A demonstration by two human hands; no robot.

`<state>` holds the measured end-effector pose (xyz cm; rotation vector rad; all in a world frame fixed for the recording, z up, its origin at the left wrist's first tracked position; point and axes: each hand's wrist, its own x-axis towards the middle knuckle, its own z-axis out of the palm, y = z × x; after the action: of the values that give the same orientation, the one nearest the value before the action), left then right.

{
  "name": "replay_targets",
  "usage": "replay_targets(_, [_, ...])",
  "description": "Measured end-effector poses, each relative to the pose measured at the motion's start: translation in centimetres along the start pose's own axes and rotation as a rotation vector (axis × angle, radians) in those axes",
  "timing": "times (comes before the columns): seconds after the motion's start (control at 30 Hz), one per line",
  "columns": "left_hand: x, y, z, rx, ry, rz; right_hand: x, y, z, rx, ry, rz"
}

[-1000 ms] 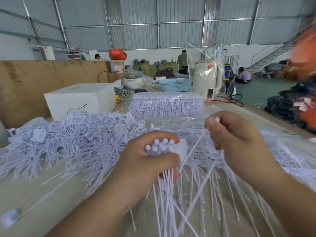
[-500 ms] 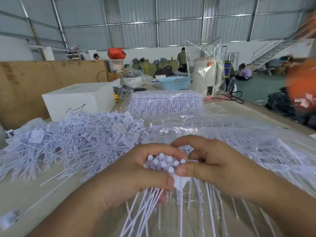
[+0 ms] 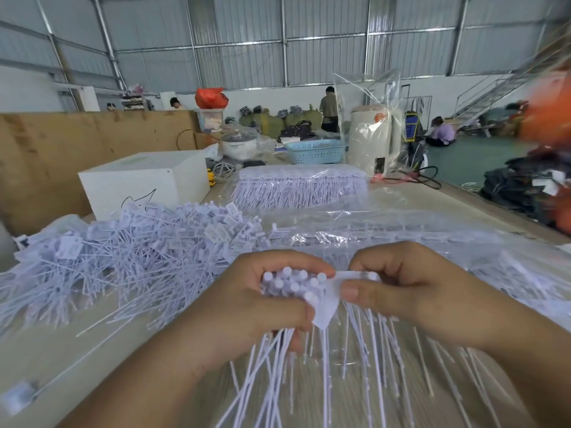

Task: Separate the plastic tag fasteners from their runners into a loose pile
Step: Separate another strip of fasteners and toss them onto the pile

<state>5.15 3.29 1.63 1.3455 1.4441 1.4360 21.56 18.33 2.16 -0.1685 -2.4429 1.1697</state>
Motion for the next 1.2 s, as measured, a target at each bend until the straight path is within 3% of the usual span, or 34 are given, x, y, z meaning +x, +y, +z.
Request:
replay_targets(0.07, [-0.1,0.1,0.0,-0.025,0.002,-0.005,-0.1,-0.3,-0.1,0.026,-0.002,0.006])
replay_targets(0.2, [-0.1,0.7,1.0,-0.094,0.101,0.046,0.3,-0.7,1.0,0.142,0.151,-0.006])
replay_targets(0.3, [-0.2,0.8,1.8,-0.073,0.241,0.099,0.8,-0.9,2.0,0.087,0.352,-0.028])
replay_targets(0.37, [-0.6,0.7,3.2,-0.024,0.213,0.107,1.1,-0.8,1.7,0.084,0.556,0.003])
replay_targets(0.43, [-0.7,0.7,4.8,-0.008,0.148,0.115,1.2,-0.6,0.8,0.106,0.648,0.018])
replay_targets(0.63, [0.7,-0.2,2.9,-0.015,0.398,0.048,1.4,0.8,1.5,-0.071,0.559,0.065])
replay_targets(0.73, [0.8,-0.2,1.2,-0.072,0.428,0.058,1.2,0.9,0.9,0.012,0.536,0.041])
replay_targets(0.83, [0.9,-0.1,0.6,0.02,0.329,0.038,0.8,0.7,1.1,0.132,0.224,0.006])
replay_targets(0.93, [0.7,-0.2,0.9,0.108,0.182,0.016,0.6,0.8,1.7,0.03,0.017,-0.011])
replay_targets(1.07, [0.7,-0.4,0.8,0.11,0.088,0.006,0.8,0.9,2.0,-0.01,-0.069,0.038])
replay_targets(1.2, [0.7,-0.6,0.7,0.144,0.095,0.001,1.1,0.6,2.8,0.01,-0.029,0.077])
